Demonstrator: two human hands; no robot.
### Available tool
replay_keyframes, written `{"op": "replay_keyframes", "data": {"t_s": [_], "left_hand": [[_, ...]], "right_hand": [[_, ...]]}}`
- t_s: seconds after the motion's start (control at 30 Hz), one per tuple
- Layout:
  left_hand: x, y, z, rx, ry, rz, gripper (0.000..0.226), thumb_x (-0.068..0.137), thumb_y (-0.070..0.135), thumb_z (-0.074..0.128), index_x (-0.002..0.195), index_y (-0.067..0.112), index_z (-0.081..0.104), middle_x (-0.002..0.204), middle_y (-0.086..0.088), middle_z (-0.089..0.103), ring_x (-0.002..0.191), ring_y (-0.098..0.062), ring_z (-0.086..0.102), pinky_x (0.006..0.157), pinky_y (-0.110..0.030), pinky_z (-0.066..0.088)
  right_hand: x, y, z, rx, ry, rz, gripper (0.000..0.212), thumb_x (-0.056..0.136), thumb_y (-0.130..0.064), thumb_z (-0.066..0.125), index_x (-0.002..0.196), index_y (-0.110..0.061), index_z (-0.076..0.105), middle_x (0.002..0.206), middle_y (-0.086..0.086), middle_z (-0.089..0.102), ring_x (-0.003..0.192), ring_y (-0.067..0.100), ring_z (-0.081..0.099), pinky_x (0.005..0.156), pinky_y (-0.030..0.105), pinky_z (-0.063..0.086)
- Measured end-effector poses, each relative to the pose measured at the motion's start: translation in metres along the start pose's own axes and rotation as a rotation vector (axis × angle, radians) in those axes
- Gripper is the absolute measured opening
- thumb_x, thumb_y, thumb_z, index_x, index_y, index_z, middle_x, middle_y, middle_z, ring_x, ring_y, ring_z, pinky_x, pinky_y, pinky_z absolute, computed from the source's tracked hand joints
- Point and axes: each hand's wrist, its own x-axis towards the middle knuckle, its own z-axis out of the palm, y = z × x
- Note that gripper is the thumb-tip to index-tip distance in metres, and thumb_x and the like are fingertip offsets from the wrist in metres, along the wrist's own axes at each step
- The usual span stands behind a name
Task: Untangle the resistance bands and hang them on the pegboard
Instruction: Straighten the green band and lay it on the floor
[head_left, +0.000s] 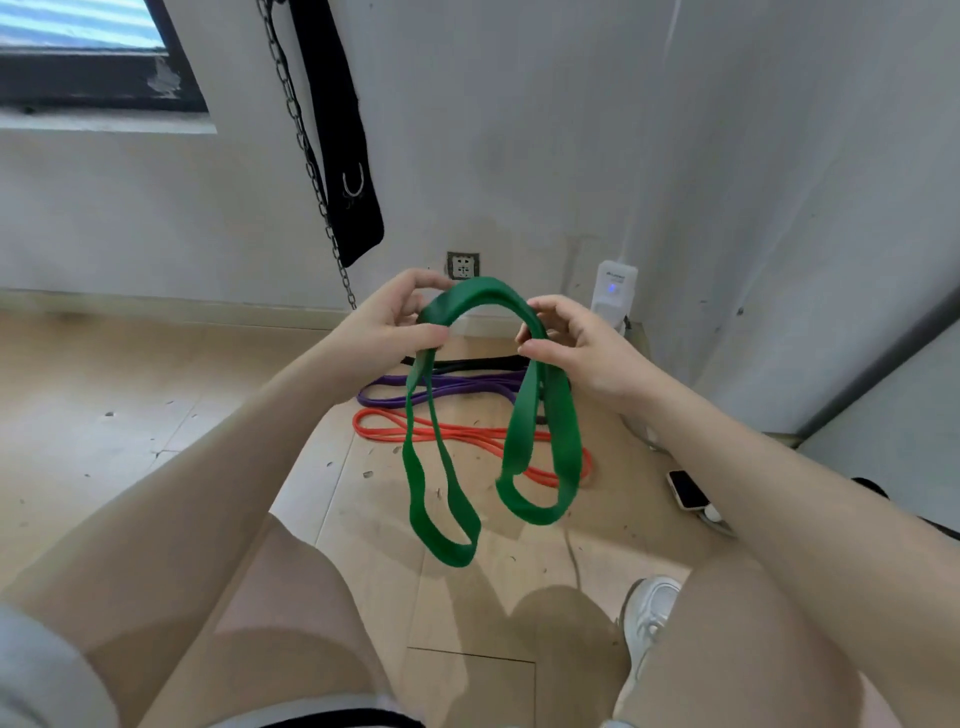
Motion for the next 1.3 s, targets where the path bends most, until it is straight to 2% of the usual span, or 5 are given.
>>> {"op": "replay_keyframes", "data": {"t_s": [0.43,0.83,0.93,1.03,1.3], "left_hand": [[0.027,0.016,0.032,0.749,-0.153,0.047,0.048,0.076,0.044,0.070,0.113,0.016,0.059,0.087,0.007,0.058,0.073,-0.011,0.053,0.062,-0.024,0.042],[0.015,0.026,0.031,0.032,0.091,0.149,0.023,0.090,0.012,0.056,0.110,0.023,0.056,0.083,0.014,0.059,0.072,0.003,0.056,0.073,-0.018,0.051],[0.020,0.014,0.031,0.027,0.108,0.118,0.022,0.089,0.010,0.056,0.106,0.025,0.057,0.082,0.018,0.060,0.071,0.007,0.058,0.074,-0.018,0.052],[0.025,-0.011,0.027,-0.031,0.219,0.042,0.023,0.089,0.011,0.057,0.099,0.031,0.058,0.084,0.014,0.062,0.076,-0.002,0.059,0.075,-0.028,0.055],[0.038,-0.060,0.029,-0.150,0.441,-0.022,0.022,0.087,0.009,0.061,0.102,0.025,0.058,0.094,0.007,0.064,0.085,-0.010,0.063,0.080,-0.028,0.053]], "right_hand": [[0.006,0.005,0.008,0.013,-0.113,0.069,0.078,0.077,-0.004,0.072,0.139,-0.016,0.027,0.111,-0.008,0.054,0.116,0.011,0.052,0.104,0.024,0.039],[0.003,0.128,0.035,0.080,-0.221,0.302,0.072,0.081,-0.010,0.069,0.142,-0.021,0.033,0.129,-0.010,0.048,0.117,0.008,0.048,0.098,0.030,0.046],[0.018,0.148,0.038,-0.091,-0.250,0.328,0.023,0.078,-0.014,0.072,0.098,-0.010,0.061,0.094,0.003,0.066,0.086,0.020,0.063,0.089,0.040,0.052],[0.020,0.170,0.030,-0.193,-0.278,0.411,0.019,0.076,-0.008,0.072,0.073,-0.016,0.054,0.074,0.001,0.056,0.071,0.018,0.052,0.078,0.040,0.048],[0.002,0.195,0.015,-0.287,0.040,0.727,0.022,0.094,-0.011,0.051,0.115,-0.005,0.056,0.103,0.011,0.062,0.095,0.028,0.058,0.077,0.031,0.044]]}}
